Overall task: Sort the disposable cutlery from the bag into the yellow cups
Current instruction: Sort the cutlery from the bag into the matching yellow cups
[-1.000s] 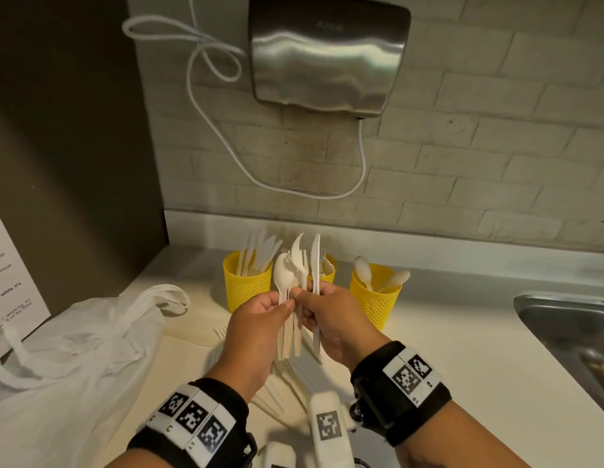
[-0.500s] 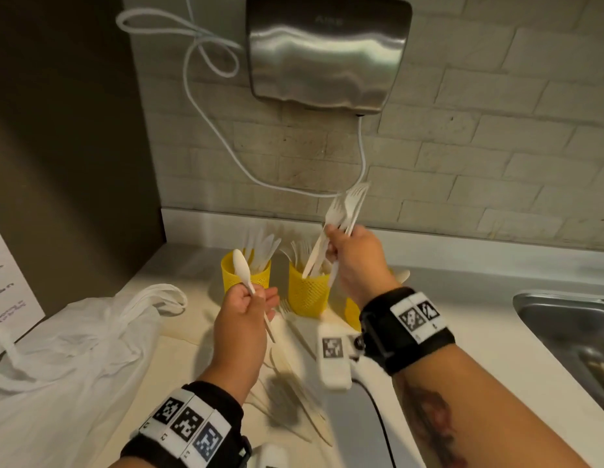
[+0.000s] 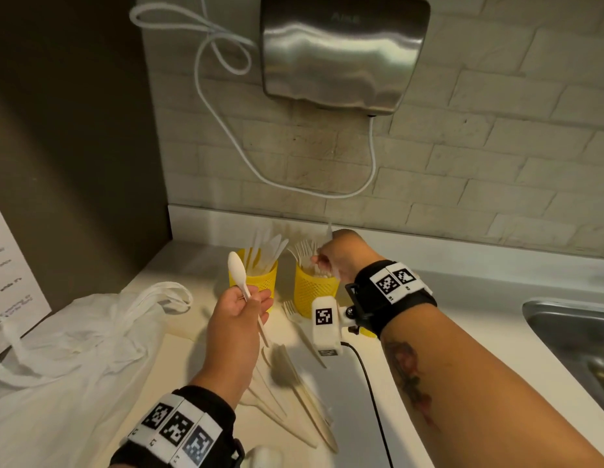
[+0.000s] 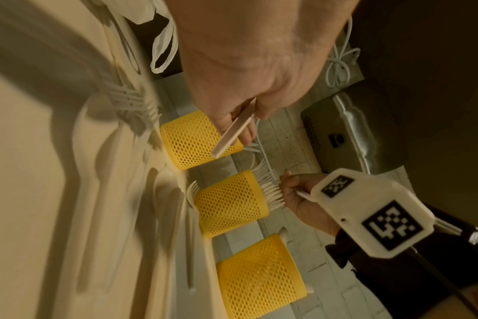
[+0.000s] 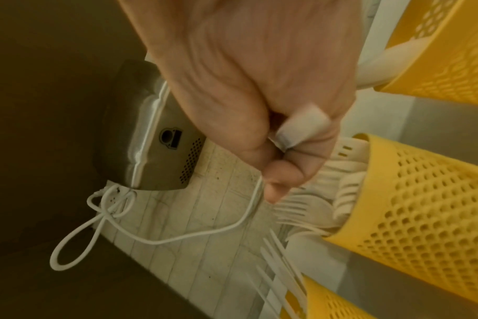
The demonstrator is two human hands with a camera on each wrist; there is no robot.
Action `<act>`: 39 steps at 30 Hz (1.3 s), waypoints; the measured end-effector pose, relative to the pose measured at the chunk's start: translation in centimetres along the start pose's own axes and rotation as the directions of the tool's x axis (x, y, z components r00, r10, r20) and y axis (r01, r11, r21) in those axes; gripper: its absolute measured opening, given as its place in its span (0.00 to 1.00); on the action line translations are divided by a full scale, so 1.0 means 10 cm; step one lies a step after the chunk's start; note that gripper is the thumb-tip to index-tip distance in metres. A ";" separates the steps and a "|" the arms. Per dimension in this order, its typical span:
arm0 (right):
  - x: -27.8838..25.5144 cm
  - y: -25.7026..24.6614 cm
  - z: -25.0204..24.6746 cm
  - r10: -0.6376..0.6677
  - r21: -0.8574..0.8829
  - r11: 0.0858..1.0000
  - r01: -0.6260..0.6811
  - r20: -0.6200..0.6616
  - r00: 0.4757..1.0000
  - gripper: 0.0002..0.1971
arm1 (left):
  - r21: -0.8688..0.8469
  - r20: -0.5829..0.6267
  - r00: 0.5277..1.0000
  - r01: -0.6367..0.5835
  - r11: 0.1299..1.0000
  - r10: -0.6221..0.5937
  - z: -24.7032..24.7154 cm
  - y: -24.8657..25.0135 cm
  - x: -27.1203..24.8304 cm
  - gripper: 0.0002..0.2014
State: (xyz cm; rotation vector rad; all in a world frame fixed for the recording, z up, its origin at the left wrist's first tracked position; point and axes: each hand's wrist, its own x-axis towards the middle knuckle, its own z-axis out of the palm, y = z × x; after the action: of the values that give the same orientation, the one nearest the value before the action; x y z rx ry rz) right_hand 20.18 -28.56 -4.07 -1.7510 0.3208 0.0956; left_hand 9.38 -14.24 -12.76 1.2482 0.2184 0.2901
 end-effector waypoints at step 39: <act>-0.85 0.38 0.58 -0.461 -0.242 0.840 0.487 0.158 0.873 0.17 | 0.142 0.045 0.999 -0.026 0.989 0.020 -0.03 0.24 -0.14 0.13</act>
State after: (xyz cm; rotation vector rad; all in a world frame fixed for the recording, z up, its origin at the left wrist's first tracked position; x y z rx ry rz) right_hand 11.66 -22.15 -6.81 -2.0475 -0.2164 -0.1448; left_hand 7.76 -13.77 -10.60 1.3981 0.1905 0.2705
